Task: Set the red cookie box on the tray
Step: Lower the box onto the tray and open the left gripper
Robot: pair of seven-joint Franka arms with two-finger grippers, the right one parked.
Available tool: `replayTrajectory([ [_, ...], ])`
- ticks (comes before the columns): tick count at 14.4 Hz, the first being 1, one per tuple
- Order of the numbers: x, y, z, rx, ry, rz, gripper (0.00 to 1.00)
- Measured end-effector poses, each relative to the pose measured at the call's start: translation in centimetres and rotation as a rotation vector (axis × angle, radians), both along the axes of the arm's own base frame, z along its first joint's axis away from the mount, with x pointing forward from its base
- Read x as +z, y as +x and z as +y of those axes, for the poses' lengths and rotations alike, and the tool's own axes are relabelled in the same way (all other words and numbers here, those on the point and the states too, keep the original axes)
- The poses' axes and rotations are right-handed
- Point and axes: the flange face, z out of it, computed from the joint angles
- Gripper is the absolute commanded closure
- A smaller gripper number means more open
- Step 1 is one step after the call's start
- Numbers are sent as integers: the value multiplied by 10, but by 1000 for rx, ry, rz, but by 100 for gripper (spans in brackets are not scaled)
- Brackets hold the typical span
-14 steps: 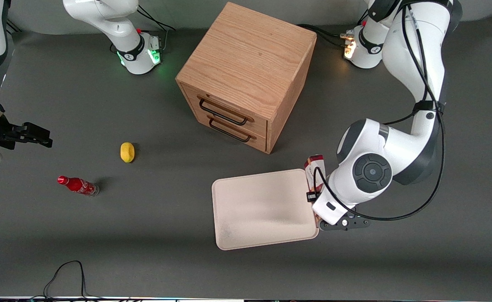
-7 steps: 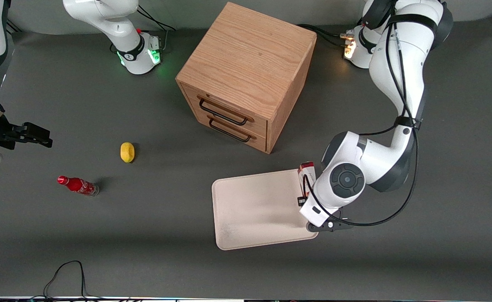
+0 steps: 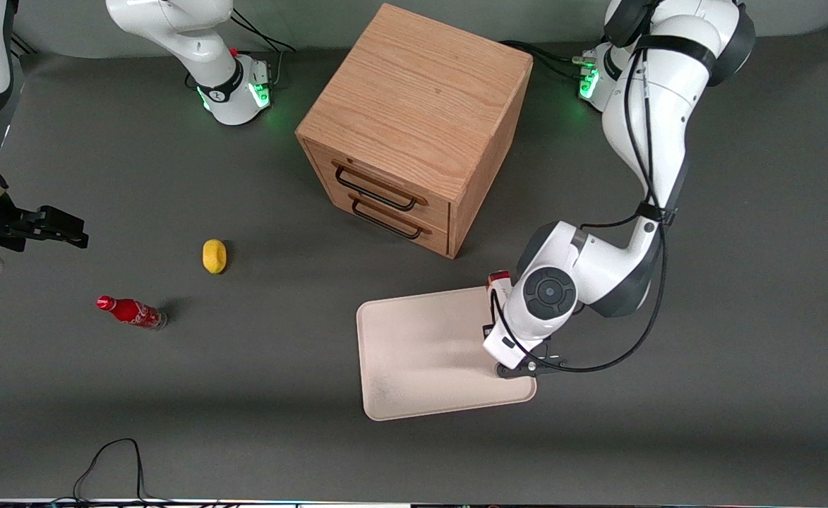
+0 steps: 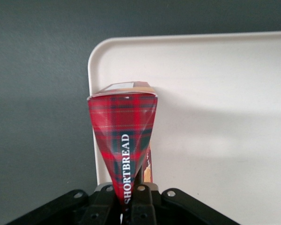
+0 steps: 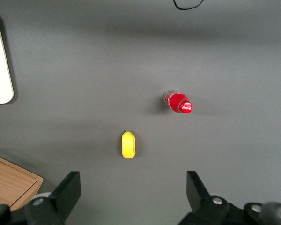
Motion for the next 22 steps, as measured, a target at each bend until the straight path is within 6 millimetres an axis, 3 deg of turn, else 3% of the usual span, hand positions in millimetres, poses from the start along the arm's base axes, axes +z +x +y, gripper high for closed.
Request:
replayTrajectory([
  [5,-6,-2,2,5,2,1,100],
  [6,-6,-2,2,7,2,1,36],
  [7,-7,-2,2,9,2,1,0],
  [19,-5,2,8,21,6,-4,0],
  [22,11,14,30,47,3,-27,0],
])
